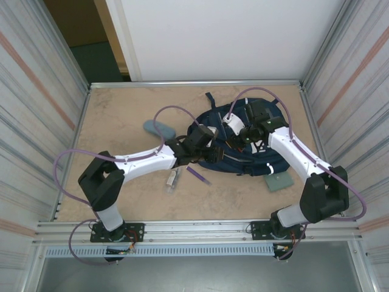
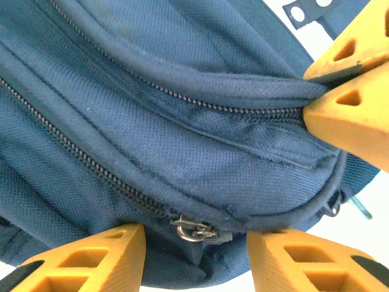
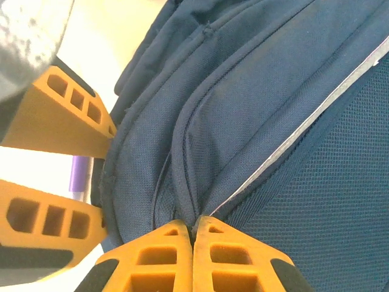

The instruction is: Pack the student bag

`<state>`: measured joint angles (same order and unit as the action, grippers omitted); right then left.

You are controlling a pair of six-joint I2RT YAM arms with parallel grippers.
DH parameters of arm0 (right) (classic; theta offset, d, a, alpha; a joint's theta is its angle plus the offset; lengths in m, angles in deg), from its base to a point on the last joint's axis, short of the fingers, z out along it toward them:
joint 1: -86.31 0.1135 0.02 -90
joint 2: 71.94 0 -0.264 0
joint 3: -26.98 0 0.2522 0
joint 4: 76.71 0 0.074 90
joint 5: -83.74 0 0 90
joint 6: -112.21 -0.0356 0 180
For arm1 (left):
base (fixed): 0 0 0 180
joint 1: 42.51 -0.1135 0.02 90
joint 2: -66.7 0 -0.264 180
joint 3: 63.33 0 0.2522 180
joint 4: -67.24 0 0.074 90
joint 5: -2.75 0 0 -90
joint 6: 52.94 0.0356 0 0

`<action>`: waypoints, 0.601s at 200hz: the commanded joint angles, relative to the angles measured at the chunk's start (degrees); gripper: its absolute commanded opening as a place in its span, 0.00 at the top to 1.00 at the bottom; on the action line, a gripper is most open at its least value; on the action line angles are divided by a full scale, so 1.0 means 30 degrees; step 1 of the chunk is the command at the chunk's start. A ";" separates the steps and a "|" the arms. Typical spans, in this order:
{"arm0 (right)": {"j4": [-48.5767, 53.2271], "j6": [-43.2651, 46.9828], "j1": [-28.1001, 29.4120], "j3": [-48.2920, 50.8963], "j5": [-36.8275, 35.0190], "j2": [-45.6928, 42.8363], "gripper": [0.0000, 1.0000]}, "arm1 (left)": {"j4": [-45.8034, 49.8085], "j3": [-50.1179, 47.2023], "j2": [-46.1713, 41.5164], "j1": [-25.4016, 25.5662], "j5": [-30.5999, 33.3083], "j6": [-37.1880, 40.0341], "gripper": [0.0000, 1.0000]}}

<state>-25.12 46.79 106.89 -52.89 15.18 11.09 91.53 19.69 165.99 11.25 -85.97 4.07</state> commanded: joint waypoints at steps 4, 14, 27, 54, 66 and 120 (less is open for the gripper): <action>0.0051 -0.0747 -0.0005 -0.0290 0.1061 0.0157 1.00 | 0.0314 0.1234 0.0596 0.0790 0.3584 0.0902 0.53; -0.0003 -0.0906 -0.0020 -0.0314 0.1167 0.0204 1.00 | 0.0703 0.1545 0.0915 0.1100 0.4850 0.1094 0.55; -0.0037 -0.1013 -0.0005 -0.0275 0.1156 0.0159 1.00 | 0.1028 0.1858 0.1152 0.1221 0.5161 0.1139 0.60; 0.0162 -0.0877 -0.0075 -0.0330 0.0661 0.0241 1.00 | 0.0291 0.1266 0.0520 0.1197 0.4343 0.2206 0.83; 0.0419 -0.0760 -0.0136 -0.0344 0.0306 0.0175 1.00 | -0.0199 0.0768 -0.0011 0.1031 0.3462 0.2911 0.88; 0.0576 -0.0506 -0.0356 -0.0226 -0.0349 0.0067 1.00 | -0.1012 -0.1192 -0.1577 -0.1482 -0.4415 0.3436 1.00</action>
<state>-24.95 45.30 106.47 -52.89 15.24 11.57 90.57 18.44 165.24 9.94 -88.90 12.40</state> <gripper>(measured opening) 0.047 0.056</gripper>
